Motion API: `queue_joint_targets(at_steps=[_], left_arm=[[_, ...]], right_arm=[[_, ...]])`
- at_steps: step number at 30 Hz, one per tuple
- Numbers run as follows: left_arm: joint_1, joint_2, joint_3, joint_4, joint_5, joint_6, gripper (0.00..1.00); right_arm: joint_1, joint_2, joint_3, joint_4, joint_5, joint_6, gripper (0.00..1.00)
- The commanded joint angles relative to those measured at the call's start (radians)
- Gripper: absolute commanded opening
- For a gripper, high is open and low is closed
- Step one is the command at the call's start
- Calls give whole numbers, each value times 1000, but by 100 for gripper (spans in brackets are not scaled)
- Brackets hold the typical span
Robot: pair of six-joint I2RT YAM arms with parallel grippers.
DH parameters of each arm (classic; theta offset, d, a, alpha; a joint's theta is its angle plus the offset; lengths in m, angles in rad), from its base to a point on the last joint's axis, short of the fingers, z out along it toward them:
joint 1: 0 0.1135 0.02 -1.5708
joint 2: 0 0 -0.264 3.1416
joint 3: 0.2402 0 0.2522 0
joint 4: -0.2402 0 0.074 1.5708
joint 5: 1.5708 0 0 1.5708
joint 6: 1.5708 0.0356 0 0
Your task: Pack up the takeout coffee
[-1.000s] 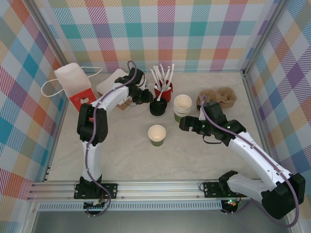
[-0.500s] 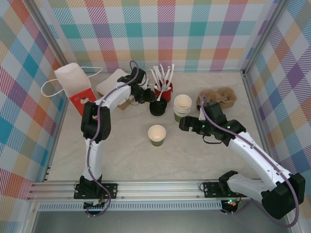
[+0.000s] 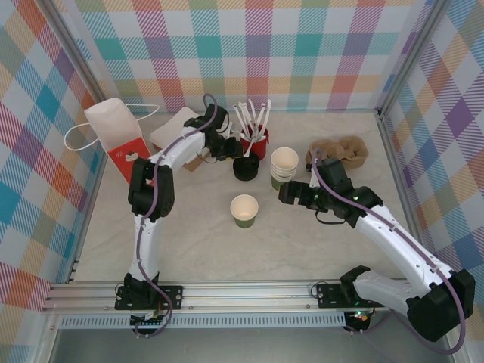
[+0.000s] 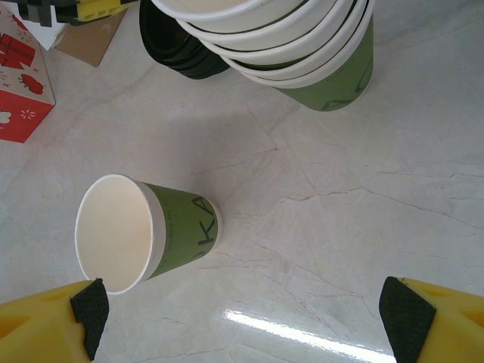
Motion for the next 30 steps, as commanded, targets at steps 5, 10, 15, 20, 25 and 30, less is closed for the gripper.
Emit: queue_joint_targets(at_steps=[5,10,15,20,25,30], left_arm=[[-28,23,31,-38,-36,67,33],[-39,34,42,-44,-50,90,33],[-54,50,56,-63,-82,107,32],[-62,55,62,-77,-119,121,28],[-64,51,62,-82,-139,121,22],[-64,28,62,-84,-144,121,17]], right_arm=[[-10,-10,-9,7,-16,0,94],[-10,-13,-10,8,-16,1,94],[-12,-13,-12,8,-17,2,94],[-12,-16,-16,8,-16,2,94],[-14,-15,-16,8,-16,1,94],[-14,-15,-15,8,-17,2,94]])
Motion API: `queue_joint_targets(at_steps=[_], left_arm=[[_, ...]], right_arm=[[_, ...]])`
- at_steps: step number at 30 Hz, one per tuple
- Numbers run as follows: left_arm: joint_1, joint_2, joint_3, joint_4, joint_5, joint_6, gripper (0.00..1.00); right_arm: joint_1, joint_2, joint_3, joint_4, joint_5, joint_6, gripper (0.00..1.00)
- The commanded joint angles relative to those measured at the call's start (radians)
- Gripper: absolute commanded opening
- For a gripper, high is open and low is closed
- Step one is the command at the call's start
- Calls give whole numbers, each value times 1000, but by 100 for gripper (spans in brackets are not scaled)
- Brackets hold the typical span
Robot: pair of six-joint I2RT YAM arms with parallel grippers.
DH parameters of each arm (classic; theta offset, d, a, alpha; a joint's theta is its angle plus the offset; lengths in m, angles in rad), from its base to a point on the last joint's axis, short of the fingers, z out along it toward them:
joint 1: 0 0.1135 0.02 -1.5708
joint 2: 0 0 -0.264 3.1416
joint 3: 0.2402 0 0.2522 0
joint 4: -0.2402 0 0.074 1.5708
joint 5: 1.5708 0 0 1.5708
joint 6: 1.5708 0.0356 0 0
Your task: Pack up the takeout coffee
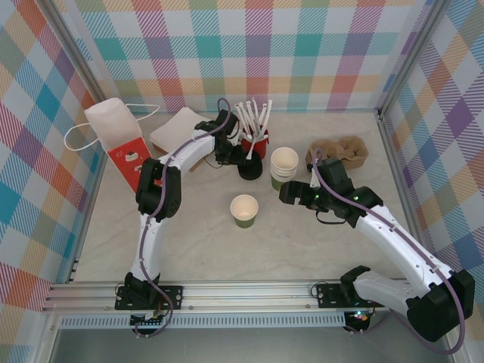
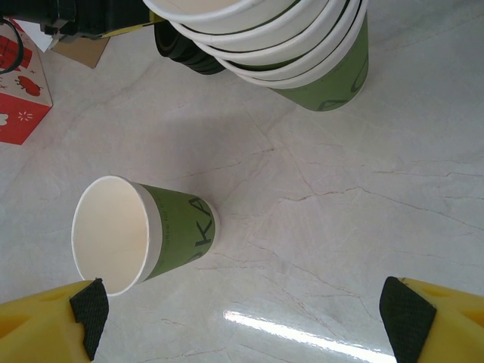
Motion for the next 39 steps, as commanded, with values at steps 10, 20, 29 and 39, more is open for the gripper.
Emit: queue_joint_targets(at_steps=[10,20,29,39], left_arm=[[-2,-63,31,-42,-10,15,13],[16,-121,-3,-28,-1,2,11],[32,-153,-51,-11,11,0,8],[60,-299,-268,75,44,-37,8]], right_arm=[[-8,-12,-10,9,-18,2,94],[-10,-6,0,3,-15,1,94],[-10,8,15,3,-23,-1,94],[-9,22,29,55,-101,0,93]])
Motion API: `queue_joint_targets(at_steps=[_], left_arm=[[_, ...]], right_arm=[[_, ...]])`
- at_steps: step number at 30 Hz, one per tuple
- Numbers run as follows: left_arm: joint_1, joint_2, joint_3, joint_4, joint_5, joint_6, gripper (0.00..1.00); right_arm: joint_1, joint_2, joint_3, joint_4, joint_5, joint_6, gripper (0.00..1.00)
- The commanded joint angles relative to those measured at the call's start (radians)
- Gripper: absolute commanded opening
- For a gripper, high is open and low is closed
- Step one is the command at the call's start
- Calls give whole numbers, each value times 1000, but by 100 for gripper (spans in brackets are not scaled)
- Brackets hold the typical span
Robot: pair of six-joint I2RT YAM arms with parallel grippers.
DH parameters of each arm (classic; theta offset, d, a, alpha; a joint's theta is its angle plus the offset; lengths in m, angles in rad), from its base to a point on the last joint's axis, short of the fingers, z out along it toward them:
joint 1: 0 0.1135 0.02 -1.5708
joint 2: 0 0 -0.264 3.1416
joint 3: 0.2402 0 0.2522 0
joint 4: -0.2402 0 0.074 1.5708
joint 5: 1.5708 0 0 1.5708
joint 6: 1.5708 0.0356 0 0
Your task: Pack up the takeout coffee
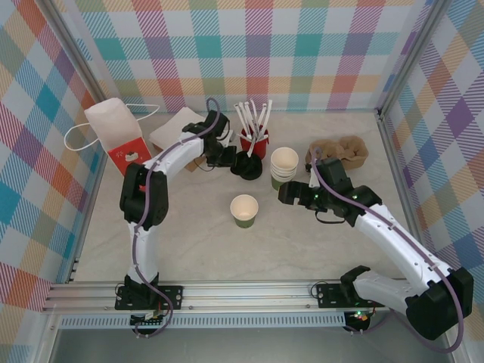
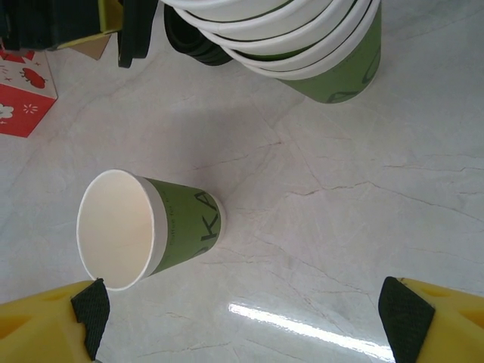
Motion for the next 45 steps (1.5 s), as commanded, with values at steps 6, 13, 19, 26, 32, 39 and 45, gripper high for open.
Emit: queue_joint_targets(at_steps=[6,13,19,26,32,39,45], left_arm=[[33,-234,-212,100,60,-71,8],[36,-412,-361,146,79,-170,7],[33,-596,-503,228,136,-313,6],[19,-719,-565,218,154,-370,6],[18,-754,-579,207,137,-382,6],[10,-737,-574,221,134,-394,6],[-3,-727,-569,230,124,-400,13]], right_arm=[[13,65,63,180,-160,11,91],[116,186,169,306,-116,-12,90],[179,300,228,464,-91,-9,90],[227,443,336,521,-135,-3,88],[249,497,371,543,-154,15,78],[259,518,379,540,-178,27,53],[265,514,384,482,-141,-3,25]])
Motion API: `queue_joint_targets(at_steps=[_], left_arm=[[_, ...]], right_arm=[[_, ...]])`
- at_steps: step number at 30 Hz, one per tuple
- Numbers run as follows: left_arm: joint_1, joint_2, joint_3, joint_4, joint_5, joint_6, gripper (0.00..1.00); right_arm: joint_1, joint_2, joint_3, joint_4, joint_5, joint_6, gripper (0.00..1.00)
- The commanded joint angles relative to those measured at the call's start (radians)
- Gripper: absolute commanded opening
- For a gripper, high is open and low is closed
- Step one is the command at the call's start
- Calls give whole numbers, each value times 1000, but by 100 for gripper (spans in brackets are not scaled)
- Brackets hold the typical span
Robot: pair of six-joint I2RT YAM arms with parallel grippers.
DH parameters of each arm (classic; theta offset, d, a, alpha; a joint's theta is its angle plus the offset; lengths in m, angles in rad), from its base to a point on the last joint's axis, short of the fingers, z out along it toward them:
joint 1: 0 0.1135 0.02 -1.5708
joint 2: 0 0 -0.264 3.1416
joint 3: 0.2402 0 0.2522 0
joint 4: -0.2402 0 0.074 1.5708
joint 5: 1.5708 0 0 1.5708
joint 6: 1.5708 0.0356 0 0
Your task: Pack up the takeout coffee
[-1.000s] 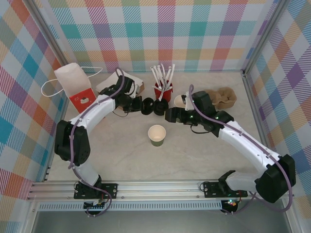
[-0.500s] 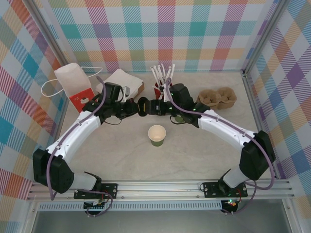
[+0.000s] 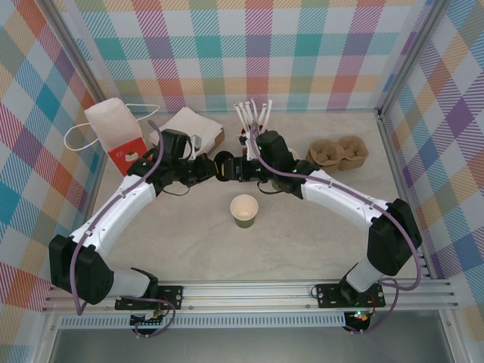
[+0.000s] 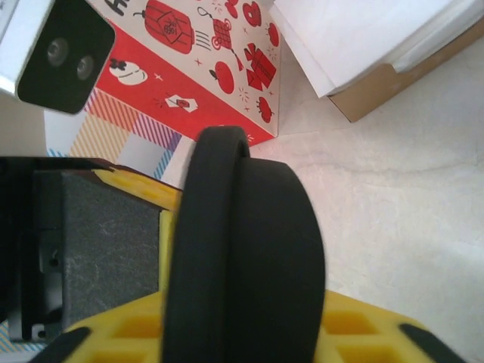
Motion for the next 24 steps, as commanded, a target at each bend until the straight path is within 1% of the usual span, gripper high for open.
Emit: queue_joint_targets(at_steps=[1,2,3,6,10,12,13,15,16,19,21,24], left_arm=[[-15,-1,4,17,4,-9,17],[-17,-5,7,10,-2,-7,22],[-16,-11,11,-1,-7,-2,26],[-16,-38,30,-48,-24,13,42],[-16,-97,52,-134,-48,17,58],[-15,-137,61,-170,-57,-23,64],[-15,-154,63,-178,-61,-57,66],[-15,-195,59,-171,-66,-164,70],[-15,-210,53,-157,-70,-225,70],[-15,-268,9,-69,-79,-426,72],[-17,-293,-36,9,-81,-563,73],[-19,-318,-71,87,-80,-682,72]], right_arm=[[8,1,40,-45,25,-32,21],[9,-1,44,-64,40,-45,18],[10,-5,47,-85,56,-61,17],[10,-20,55,-144,108,-113,15],[18,-46,56,-207,204,-204,14],[31,-61,48,-223,279,-272,14],[41,-69,40,-221,316,-307,14],[78,-91,6,-188,433,-399,13],[95,-102,-16,-159,483,-443,13],[157,-135,-106,-15,623,-581,13],[187,-139,-148,60,671,-644,13],[224,-124,-161,108,716,-713,13]])
